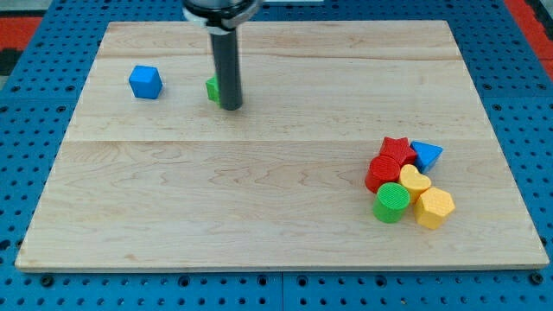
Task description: Push the green star parallel to the red star
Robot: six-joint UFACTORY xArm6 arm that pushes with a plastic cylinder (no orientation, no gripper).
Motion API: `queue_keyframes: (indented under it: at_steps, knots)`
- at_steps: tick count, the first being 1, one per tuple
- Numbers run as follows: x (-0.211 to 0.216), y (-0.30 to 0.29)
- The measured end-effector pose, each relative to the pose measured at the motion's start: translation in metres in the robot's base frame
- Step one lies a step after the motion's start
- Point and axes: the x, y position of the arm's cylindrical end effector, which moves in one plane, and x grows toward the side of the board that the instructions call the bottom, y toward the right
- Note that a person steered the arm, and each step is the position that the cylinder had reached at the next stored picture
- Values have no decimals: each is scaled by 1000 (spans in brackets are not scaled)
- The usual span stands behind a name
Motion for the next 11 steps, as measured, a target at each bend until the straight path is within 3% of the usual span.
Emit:
queue_keyframes:
  at_steps: [1,2,3,4,5,6,8,11]
  knots:
    - [11,-34]
    - [-20,-59]
    - [-46,-38]
    - [-42,49]
    - [-19,113]
    - [6,132]
    - [10,97]
    - [80,100]
